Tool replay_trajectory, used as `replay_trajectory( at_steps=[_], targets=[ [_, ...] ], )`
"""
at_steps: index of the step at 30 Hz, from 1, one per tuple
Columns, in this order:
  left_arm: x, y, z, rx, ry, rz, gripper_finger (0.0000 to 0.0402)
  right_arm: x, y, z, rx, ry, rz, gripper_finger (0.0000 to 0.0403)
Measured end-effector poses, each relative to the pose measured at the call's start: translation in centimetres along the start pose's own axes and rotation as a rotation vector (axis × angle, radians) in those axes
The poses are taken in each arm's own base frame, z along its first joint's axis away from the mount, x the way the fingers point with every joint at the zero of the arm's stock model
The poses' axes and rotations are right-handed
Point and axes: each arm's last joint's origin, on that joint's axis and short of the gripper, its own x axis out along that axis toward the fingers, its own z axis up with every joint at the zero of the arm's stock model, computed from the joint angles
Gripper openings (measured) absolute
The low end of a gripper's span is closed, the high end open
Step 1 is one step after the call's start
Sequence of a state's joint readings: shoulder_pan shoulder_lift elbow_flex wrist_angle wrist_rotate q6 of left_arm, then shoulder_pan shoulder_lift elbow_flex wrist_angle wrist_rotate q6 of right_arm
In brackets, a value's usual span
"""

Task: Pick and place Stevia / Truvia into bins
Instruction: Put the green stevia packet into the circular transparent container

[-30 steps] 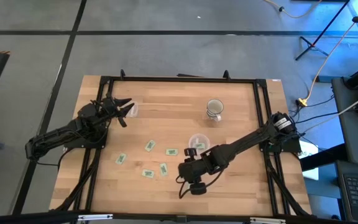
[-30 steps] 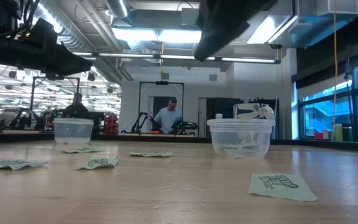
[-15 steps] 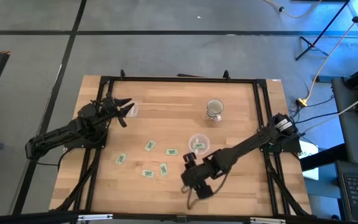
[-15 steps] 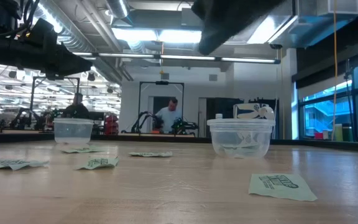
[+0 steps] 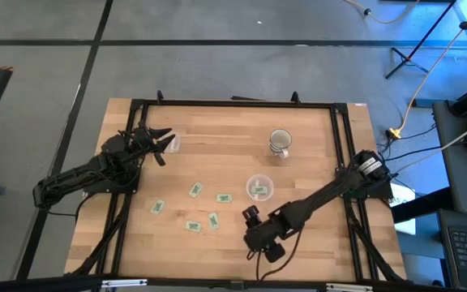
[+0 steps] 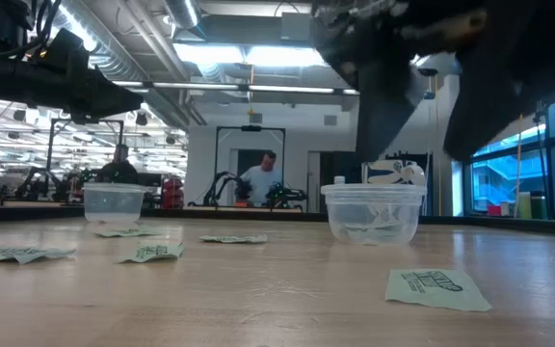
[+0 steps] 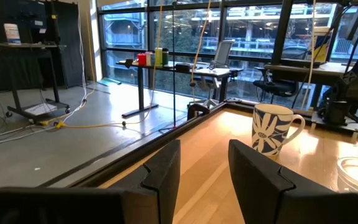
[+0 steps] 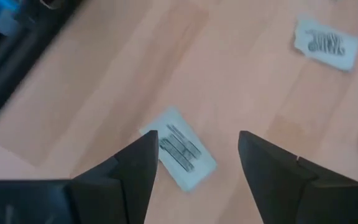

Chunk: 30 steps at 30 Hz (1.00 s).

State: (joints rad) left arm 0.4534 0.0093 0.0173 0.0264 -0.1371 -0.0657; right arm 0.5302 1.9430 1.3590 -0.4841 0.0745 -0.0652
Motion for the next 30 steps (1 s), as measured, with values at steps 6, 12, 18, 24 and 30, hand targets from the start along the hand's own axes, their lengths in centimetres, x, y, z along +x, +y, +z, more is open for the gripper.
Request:
replay_trajectory(
  at_steps=[6, 12, 18, 24, 30],
  targets=[
    [0.0, 0.0, 0.0, 0.000, 0.000, 0.000, 0.0130, 0.6, -0.1, -0.8, -0.013, 0.014, 0.000, 0.0226],
    [0.0, 0.0, 0.0, 0.000, 0.000, 0.000, 0.0130, 1.5, 0.0, -1.8, 0.020, -0.010, -0.003, 0.0226],
    [0.0, 0.0, 0.0, 0.000, 0.000, 0.000, 0.0130, 2.3, 0.1, -2.6, 0.042, -0.041, -0.005, 0.0226],
    [0.0, 0.0, 0.0, 0.000, 0.000, 0.000, 0.0130, 2.4, 0.0, -2.8, 0.043, -0.035, -0.005, 0.0226],
    [0.0, 0.0, 0.0, 0.000, 0.000, 0.000, 0.0130, 4.3, 0.3, -3.4, 0.044, -0.004, 0.025, 0.0226]
  ],
)
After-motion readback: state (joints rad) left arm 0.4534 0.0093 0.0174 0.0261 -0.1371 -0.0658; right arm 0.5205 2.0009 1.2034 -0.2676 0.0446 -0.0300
